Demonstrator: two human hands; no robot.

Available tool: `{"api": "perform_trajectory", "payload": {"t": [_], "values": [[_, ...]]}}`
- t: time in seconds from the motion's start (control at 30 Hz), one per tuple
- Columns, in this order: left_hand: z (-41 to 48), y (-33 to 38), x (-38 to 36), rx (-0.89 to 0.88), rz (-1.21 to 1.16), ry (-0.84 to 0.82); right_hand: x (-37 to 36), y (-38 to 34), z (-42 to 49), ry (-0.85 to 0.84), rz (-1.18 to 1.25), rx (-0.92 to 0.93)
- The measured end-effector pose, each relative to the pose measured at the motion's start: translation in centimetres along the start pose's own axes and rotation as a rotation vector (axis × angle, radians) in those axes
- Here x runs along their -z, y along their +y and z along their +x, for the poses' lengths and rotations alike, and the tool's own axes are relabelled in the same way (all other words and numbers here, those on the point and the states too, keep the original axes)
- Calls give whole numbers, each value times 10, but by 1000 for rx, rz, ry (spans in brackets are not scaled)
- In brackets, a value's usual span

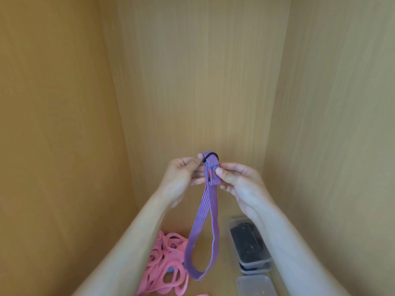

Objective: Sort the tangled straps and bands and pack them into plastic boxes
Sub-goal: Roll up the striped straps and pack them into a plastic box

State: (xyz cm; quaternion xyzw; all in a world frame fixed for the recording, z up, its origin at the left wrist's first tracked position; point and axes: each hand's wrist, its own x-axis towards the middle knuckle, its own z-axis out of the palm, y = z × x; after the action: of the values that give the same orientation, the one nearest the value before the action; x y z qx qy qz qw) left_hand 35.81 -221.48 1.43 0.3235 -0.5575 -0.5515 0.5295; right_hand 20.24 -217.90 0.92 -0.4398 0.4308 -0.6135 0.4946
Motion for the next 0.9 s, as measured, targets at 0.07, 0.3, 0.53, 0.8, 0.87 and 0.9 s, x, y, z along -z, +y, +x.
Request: {"api": "perform_trajectory", "payload": {"t": [0.07,0.3,0.53,0.8,0.87,0.9], "values": [[-4,-1,-4,-12,-17,-57,1,-2,3,31,12,-7],[-4,-8,-12,-114,245,-84,5,-7,6,81,-72,24],[-5,-15,-10,-107,250,-80,6,-28,12,-58,-391,157],[-13,-20,-2,-15,91,-238,1,-56,26,-275,-710,240],[-13,-19,-2,41,61,-288,0,-61,28,-289,-711,236],[-12,-19,-2,65,52,-308,-1,-63,28,-297,-709,238]]}}
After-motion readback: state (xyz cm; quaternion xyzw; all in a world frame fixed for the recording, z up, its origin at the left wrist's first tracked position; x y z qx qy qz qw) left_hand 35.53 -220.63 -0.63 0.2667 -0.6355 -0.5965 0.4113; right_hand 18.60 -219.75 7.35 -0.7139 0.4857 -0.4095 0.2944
